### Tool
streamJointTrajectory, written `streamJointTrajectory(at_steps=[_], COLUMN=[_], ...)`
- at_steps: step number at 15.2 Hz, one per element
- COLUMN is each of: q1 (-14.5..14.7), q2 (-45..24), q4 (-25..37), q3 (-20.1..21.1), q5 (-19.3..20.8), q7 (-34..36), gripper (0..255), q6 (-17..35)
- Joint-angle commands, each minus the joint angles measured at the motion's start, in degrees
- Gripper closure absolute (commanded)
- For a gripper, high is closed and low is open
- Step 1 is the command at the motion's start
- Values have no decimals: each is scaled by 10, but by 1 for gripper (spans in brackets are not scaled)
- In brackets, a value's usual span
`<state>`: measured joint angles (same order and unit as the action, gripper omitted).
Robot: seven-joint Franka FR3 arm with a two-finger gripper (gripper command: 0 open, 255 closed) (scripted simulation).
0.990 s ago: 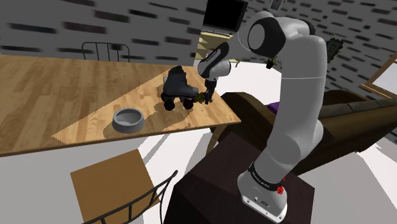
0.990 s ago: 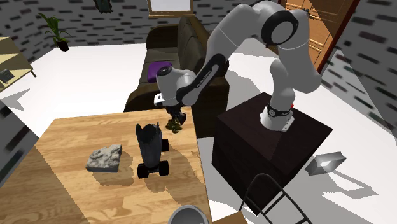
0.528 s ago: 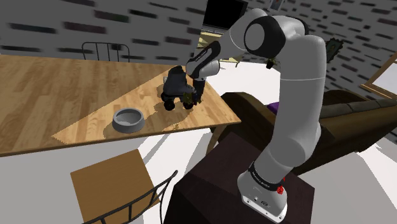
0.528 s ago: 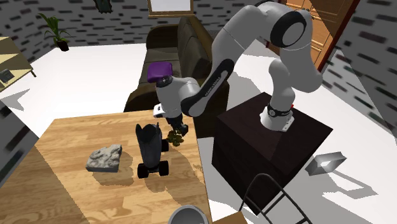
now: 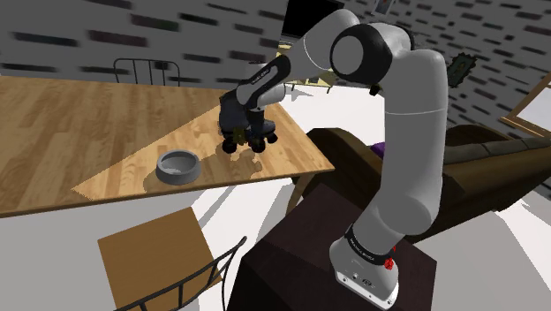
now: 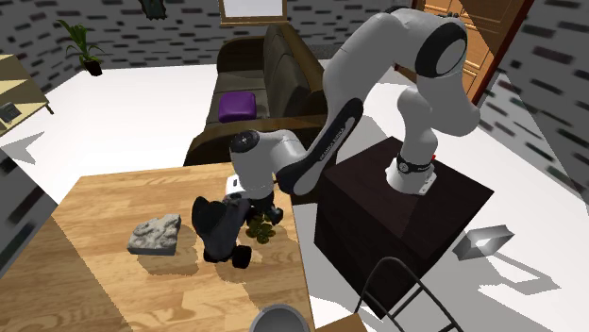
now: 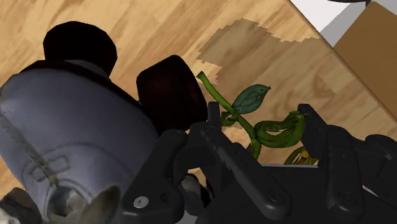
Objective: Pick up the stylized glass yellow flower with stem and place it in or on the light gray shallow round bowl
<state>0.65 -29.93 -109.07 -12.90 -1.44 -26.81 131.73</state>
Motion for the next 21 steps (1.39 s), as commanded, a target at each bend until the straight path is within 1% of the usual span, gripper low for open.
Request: streamJointTrajectory(at_steps=[1,7,13,16,19,20,21], q1=[18,63,104,122,139,145,153], q2=[-13,-51,-107,-143,-185,-202,-231], q4=[14,83,182,246,323,352,406], q3=[9,28,46,54,61,63,67], q5=[-1,-6,-11,-13,-15,-15,-16], q7=[24,87,146,173,200,208,222], gripper=[255,255,255,255,255,255,255], q6=[-10,-44,-90,-119,-154,-167,-192])
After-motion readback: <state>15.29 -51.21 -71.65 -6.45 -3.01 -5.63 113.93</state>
